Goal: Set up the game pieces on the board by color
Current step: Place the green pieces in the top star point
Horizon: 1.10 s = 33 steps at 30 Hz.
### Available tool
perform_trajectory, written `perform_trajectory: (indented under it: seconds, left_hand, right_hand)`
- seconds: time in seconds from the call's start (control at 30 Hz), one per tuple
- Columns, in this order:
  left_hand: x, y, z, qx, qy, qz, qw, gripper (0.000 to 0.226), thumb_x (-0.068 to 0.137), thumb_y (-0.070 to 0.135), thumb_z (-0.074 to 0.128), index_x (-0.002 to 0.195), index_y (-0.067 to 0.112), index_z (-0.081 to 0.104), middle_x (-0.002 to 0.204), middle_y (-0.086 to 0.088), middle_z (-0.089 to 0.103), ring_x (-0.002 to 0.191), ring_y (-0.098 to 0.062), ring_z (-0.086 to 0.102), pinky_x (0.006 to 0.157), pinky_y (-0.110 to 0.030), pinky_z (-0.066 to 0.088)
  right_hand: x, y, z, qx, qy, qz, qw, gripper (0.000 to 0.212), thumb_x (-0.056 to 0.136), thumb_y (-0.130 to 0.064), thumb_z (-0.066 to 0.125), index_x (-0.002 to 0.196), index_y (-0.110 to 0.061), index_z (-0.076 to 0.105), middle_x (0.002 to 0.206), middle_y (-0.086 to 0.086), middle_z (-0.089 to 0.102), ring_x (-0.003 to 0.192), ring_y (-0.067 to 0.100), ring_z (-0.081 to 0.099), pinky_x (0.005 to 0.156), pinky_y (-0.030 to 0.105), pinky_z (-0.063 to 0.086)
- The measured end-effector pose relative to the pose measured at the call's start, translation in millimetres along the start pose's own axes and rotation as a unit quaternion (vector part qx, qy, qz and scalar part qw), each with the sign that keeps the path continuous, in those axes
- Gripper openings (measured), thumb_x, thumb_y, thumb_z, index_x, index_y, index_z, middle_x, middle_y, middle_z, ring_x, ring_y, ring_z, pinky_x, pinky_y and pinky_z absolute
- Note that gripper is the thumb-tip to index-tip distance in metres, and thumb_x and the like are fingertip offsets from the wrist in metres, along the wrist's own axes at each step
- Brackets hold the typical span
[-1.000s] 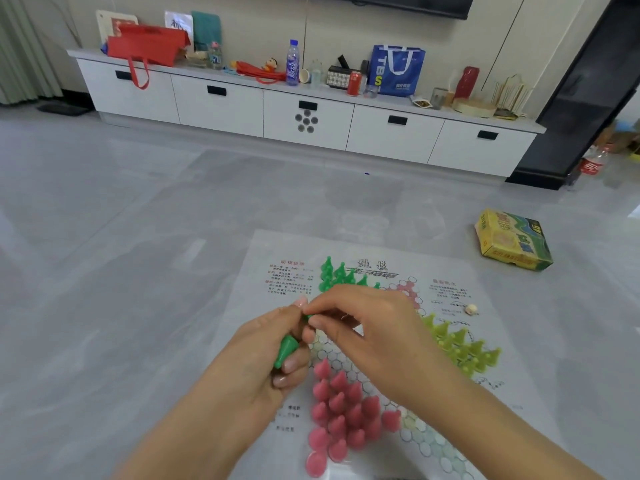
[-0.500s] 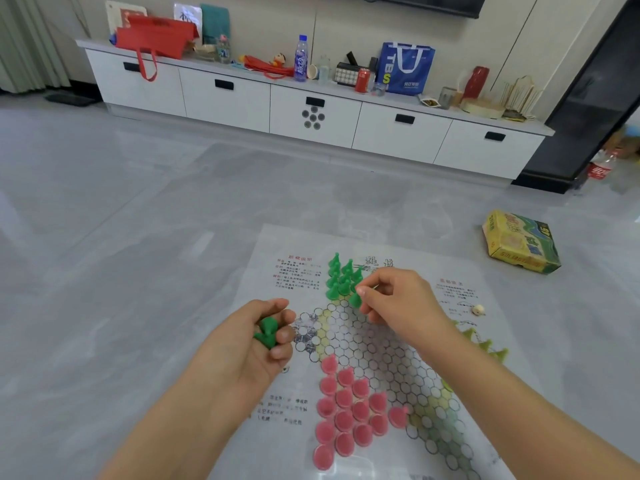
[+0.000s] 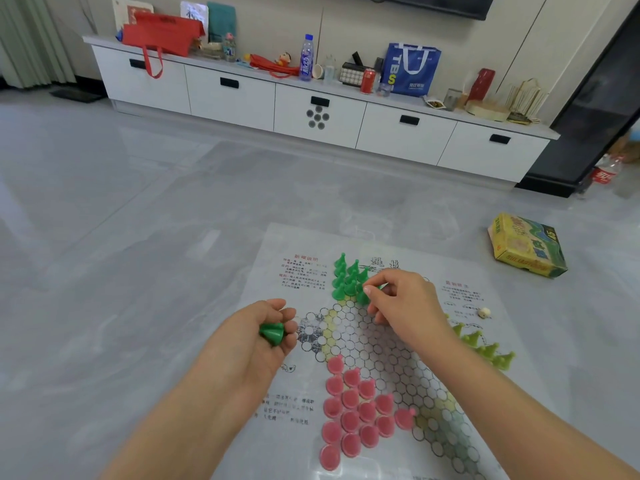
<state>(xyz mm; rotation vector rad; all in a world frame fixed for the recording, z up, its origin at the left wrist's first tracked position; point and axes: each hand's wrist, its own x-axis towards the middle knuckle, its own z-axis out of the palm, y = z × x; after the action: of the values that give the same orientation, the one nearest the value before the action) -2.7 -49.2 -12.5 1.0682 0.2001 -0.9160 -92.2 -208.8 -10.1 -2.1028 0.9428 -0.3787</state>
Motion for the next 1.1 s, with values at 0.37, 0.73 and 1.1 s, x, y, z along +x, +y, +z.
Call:
perform_trajectory:
  seconds: [0.37,0.73,1.1]
  left_hand:
    - [-2.6,-4.3,0.8,0.172,-0.002,0.098,0.980,0.022,0.091,-0.006,0.040,0.087,0.011,0.053,0.082,-0.006,0.066,0.054,-0.012,0.039,0.049,-0.022,0.034]
    - [-0.8,-3.0,0.0,0.149,0.007,0.077,0.986,0.028,0.080,-0.015,0.031,0.081,0.005,0.050,0.075,-0.012,0.059,0.054,-0.016,0.041,0.049,-0.025,0.032]
    - [-0.9,-8.5,-0.7,0.137,-0.073,0.060,0.986,0.021,0.091,-0.006,0.037,0.091,0.003,0.055,0.064,-0.009,0.057,0.044,-0.008,0.048,0.040,-0.017,0.041]
  right_hand:
    - [0.0,1.4,1.6,-0.019,0.009,-0.011,1.000,0.014,0.089,-0.017,0.057,0.079,-0.024,0.063,0.064,-0.001,0.065,0.054,0.012,0.058,0.057,0.026,0.051]
    - [-5.1,-5.7,-7.4,-0.019,0.034,-0.037,0.999,0.010,0.089,-0.019,0.058,0.083,-0.024,0.063,0.068,-0.004,0.066,0.059,0.012,0.061,0.055,0.020,0.047]
    - [-40.1,-30.9,13.9,-0.069,-0.124,-0.271,0.952,0.014,0.083,-0.019,0.065,0.096,-0.024,0.069,0.084,-0.011,0.069,0.080,0.007,0.061,0.072,0.021,0.049]
